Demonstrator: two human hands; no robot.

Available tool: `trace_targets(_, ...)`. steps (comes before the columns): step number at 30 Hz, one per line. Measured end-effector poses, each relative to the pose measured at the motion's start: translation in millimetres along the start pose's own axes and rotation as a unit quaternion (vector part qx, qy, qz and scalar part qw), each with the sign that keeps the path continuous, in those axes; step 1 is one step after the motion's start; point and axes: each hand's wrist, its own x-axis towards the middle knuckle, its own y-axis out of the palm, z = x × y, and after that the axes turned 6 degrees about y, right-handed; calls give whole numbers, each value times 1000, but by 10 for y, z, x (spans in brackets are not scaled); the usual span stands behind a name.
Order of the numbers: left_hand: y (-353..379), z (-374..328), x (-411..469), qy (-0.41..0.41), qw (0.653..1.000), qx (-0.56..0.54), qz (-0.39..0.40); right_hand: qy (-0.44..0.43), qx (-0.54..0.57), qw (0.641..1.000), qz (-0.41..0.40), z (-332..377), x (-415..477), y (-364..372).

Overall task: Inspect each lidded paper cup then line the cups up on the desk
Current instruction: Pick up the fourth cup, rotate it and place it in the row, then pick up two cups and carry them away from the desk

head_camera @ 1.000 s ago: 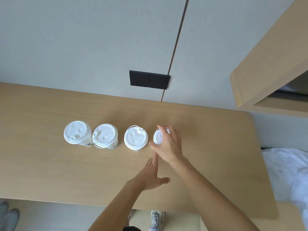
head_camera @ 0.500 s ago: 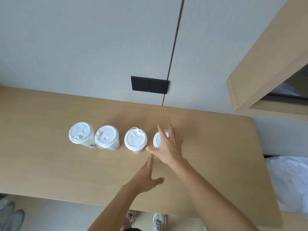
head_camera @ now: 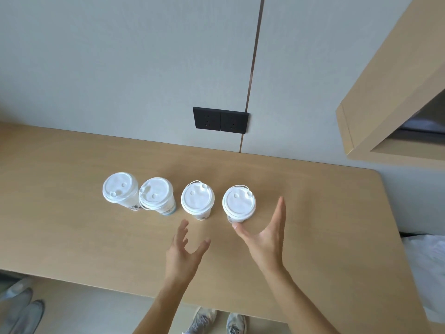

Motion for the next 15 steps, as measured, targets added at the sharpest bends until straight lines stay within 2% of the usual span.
trace_targets(2,69,-27,95,6,1000,-23,-13,37,54,998,-7,-112,-14,138)
trace_targets(5,182,-10,306,46,998,-39,-18,50,99,994,-13,-226,16,392)
trace_targets(9,291,-11,552,73,995,-68,-20,47,131,989,-51,-308,122,689)
trace_targets(15,296,-85,801,71,991,-110,-21,15,160,980,-114,-192,247,880)
